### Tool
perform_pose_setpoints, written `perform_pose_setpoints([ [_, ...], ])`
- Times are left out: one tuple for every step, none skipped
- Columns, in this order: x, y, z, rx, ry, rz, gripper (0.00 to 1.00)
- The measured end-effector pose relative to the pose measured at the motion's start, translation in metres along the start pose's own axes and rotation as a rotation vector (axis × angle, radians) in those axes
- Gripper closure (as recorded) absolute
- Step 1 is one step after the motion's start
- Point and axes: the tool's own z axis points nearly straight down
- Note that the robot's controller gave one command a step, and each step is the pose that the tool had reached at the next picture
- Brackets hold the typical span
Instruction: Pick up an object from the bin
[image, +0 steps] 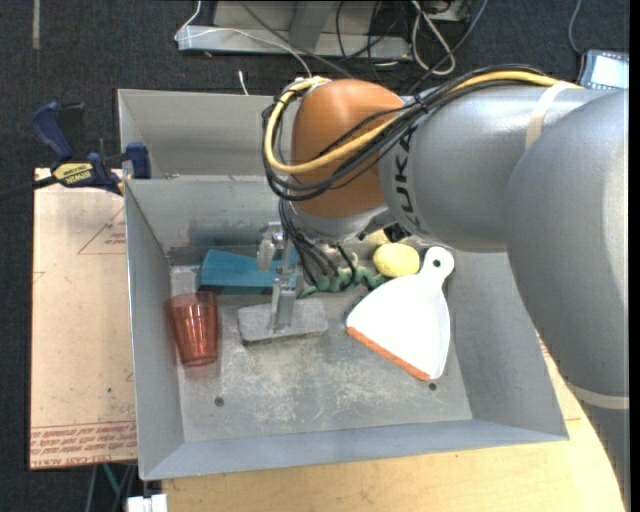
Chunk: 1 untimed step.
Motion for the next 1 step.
perform_pose_setpoints([
  [-0.0123,0.0117,0.0493,-0.001,0.002,0.062,0.0],
])
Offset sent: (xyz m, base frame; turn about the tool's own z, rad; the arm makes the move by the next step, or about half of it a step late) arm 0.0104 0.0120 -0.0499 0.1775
